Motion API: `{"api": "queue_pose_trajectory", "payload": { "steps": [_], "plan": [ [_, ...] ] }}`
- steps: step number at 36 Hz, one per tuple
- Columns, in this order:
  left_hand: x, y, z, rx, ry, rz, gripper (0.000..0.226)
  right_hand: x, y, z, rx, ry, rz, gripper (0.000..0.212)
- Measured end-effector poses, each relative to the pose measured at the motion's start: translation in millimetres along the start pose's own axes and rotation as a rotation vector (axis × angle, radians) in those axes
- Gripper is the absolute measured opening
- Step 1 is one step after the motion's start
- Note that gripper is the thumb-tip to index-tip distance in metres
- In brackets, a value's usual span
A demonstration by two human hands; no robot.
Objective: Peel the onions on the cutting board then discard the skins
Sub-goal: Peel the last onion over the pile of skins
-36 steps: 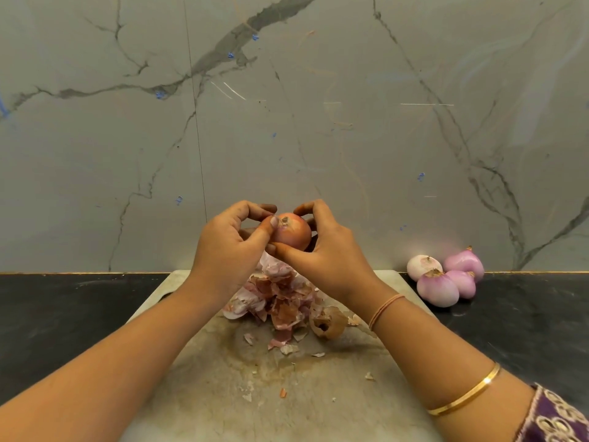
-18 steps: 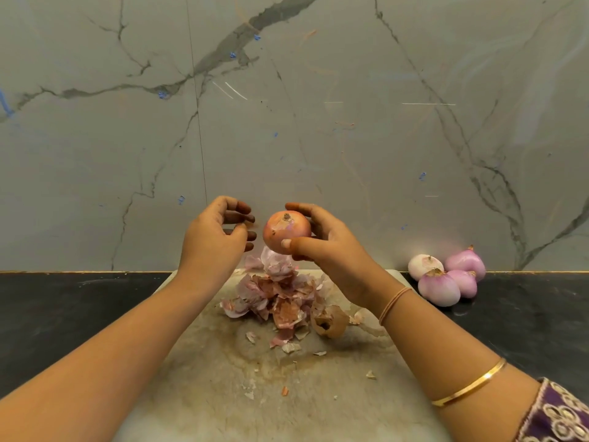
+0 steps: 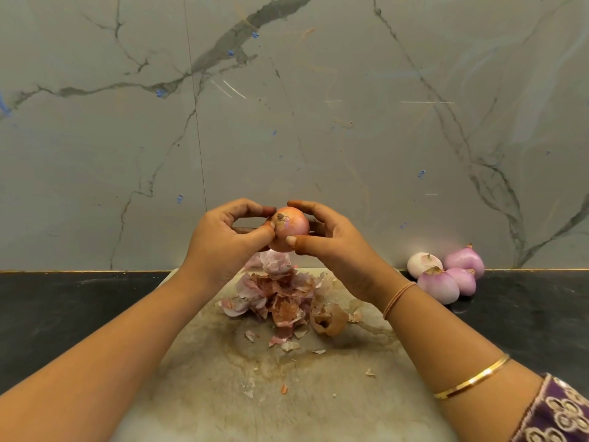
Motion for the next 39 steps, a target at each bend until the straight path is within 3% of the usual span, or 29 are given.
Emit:
{"api": "queue_pose_trajectory", "payload": {
  "steps": [17,23,29,35,39],
  "plan": [
    [3,-7,11,-0.392,0.240,0.164,0.009,3,4,-2,0.059,-0.031,-0.007,0.055],
    [3,-9,11,-0.393,0.239,0.192,0.008,3,5,0,-0.005,0.017,-0.002,0.055],
    [2,-11,10,-0.364,0.241,0.210,0.005,2,6,1,-0.167,0.054,-0.013,0.039],
    [4,-4,15,-0.382,0.317,0.164,0.013,1,3,4,-0.189,0.081,0.030,0.036],
    [2,-6,10,-0.336,0.264,0.160,0.010,2,0,3,-0.195,0.106,0.053,0.033]
  ]
}}
Point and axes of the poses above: each hand's wrist, its own x-axis away from the middle knuckle, its own y-axis out of the palm, z = x × y, the point moved 6 cm from there along -x, towards the middle knuckle, and after that the axes turned 15 degrees about -x, right-handed, at the moved point
